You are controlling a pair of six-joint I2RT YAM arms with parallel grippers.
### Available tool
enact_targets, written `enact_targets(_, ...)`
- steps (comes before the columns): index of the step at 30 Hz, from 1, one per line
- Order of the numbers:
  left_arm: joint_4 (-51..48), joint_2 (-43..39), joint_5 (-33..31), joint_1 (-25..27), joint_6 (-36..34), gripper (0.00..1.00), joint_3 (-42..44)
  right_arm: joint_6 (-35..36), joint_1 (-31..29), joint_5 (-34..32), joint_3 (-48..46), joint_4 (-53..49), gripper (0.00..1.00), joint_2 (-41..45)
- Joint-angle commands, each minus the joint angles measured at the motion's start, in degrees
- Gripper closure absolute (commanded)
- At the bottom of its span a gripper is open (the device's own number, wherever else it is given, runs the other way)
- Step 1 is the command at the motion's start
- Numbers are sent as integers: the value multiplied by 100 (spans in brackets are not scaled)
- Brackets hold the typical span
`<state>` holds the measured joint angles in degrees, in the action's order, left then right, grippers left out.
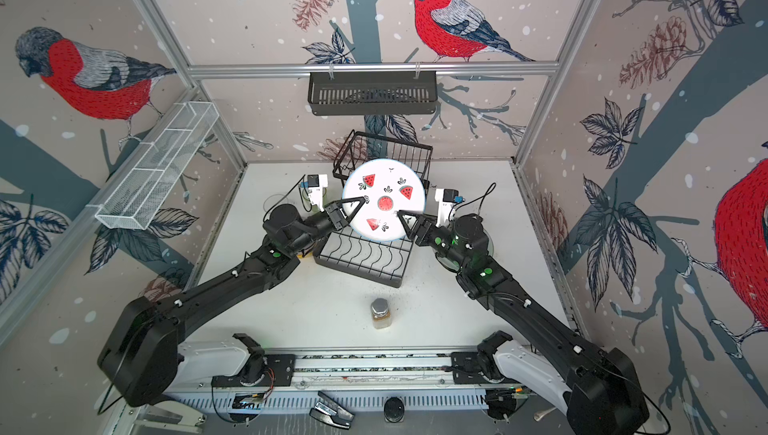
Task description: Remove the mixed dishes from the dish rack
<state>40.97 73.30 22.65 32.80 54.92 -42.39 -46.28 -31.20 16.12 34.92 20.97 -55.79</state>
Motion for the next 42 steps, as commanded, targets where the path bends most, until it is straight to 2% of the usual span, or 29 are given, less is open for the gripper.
enact_targets(1, 1077, 67, 134, -79, 209, 100, 15, 18, -20, 33, -9, 381, 45, -11)
enact_targets(6, 1632, 402, 498, -228, 622, 100, 62, 13, -31, 103, -3, 492, 51, -76)
enact_targets(14, 1993, 712, 760, -229, 884, 100, -5, 5, -54, 181, 50, 605, 58, -204)
enact_targets(20, 1889, 655, 707, -222, 843, 100, 5, 5, -57, 127, 50, 627, 74, -191)
enact_targets(24, 1854, 650, 700, -226, 820, 100, 13, -4, -60, 104, 55, 610, 80, -187)
enact_targets(27, 1794, 667, 676, -229, 802, 100, 20, -88, -53, -71, 59, 504, 96, -195)
enact_targets(33, 1740, 642, 694, -225, 733, 100, 2, -122, -49, -30, 164, 392, 100, -259)
enact_targets(35, 1600, 583, 650, -225, 617, 84, -12, -183, -44, -107, 157, 374, 100, -239)
enact_targets(37, 1414, 490, 580, -222, 523, 78, -10, -245, -20, -170, 132, 374, 100, -214)
enact_targets(40, 1247, 344, 482, -222, 380, 62, 24, -314, -2, -187, 65, 455, 100, -187)
enact_targets(42, 1118, 251, 395, -221, 269, 55, 21, -375, 16, -156, 35, 525, 100, -187)
